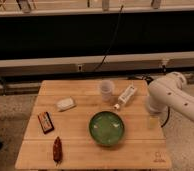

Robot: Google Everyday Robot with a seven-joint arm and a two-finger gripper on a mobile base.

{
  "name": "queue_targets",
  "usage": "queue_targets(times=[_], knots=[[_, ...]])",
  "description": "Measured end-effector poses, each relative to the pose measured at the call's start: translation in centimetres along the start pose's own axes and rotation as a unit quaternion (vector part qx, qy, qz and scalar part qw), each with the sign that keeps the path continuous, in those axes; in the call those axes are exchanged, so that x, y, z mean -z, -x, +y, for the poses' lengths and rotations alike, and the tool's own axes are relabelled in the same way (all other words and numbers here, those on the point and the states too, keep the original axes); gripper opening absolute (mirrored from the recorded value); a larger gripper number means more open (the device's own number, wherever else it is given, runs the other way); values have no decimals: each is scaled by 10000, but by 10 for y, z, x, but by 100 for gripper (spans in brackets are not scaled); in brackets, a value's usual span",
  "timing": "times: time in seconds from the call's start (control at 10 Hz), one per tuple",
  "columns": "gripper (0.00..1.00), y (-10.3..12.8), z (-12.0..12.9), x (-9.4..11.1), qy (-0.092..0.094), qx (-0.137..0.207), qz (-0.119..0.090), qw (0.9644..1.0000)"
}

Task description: Push the ceramic bowl across the table

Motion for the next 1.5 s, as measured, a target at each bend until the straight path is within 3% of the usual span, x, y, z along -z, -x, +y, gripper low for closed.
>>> queue_targets(times=[1.5], knots=[[80, 12, 1, -51, 78, 292, 11, 9995]])
